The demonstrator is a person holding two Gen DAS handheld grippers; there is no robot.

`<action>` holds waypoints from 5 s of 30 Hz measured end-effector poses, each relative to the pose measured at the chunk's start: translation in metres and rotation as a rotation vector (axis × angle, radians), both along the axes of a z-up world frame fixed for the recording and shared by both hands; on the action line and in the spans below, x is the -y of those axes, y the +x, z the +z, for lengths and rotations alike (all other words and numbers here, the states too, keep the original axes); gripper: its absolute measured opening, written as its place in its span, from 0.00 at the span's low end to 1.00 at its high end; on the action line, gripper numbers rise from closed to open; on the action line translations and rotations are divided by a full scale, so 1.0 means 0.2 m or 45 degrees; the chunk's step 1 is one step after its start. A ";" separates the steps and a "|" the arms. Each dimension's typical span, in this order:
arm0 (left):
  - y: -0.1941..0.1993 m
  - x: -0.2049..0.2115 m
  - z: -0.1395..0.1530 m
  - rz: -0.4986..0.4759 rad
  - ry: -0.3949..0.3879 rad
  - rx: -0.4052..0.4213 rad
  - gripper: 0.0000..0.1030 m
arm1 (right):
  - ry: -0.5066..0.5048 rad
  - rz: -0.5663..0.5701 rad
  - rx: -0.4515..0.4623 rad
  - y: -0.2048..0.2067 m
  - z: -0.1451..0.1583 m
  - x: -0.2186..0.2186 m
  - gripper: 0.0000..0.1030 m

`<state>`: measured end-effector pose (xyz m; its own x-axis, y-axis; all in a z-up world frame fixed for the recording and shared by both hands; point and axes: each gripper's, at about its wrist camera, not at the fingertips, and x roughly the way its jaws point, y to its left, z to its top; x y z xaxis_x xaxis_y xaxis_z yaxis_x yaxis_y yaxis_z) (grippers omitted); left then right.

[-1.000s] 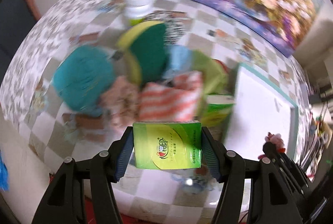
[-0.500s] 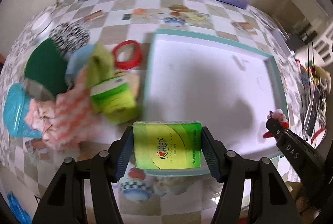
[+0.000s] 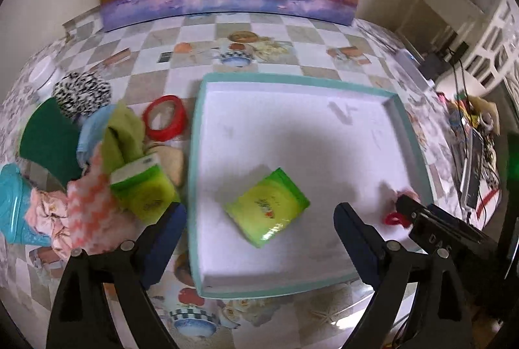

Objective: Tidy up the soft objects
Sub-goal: 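Carry both items over the white tray and open both tools to drop them, then move both tools back toward the pile of soft items, then grasp the pink-white zigzag towel with the left tool while the right tool grasps the green tissue box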

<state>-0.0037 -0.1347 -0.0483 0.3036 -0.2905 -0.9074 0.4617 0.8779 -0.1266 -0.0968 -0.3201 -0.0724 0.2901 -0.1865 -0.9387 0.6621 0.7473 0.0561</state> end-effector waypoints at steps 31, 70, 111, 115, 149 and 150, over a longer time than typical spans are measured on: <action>0.20 -0.60 0.15 0.506 -0.074 0.012 1.00 | -0.261 0.295 0.398 0.13 0.37 -0.41 1.00; 0.33 -1.00 -0.10 0.758 -0.014 -0.237 1.00 | -0.054 0.706 0.186 0.50 0.13 -0.93 1.00; 0.42 -0.68 -0.27 0.553 0.075 -0.285 0.85 | 0.011 0.644 0.259 0.60 0.09 -0.66 1.00; 0.43 -0.68 -0.29 0.542 0.050 -0.304 0.72 | 0.030 0.676 0.229 0.59 0.05 -0.69 1.00; 0.41 -0.91 -0.21 0.690 -0.110 -0.343 0.20 | -0.028 0.981 0.233 0.63 0.02 -1.04 0.74; 0.41 -0.92 -0.21 0.695 -0.114 -0.348 0.20 | -0.032 0.988 0.229 0.63 0.02 -1.05 0.72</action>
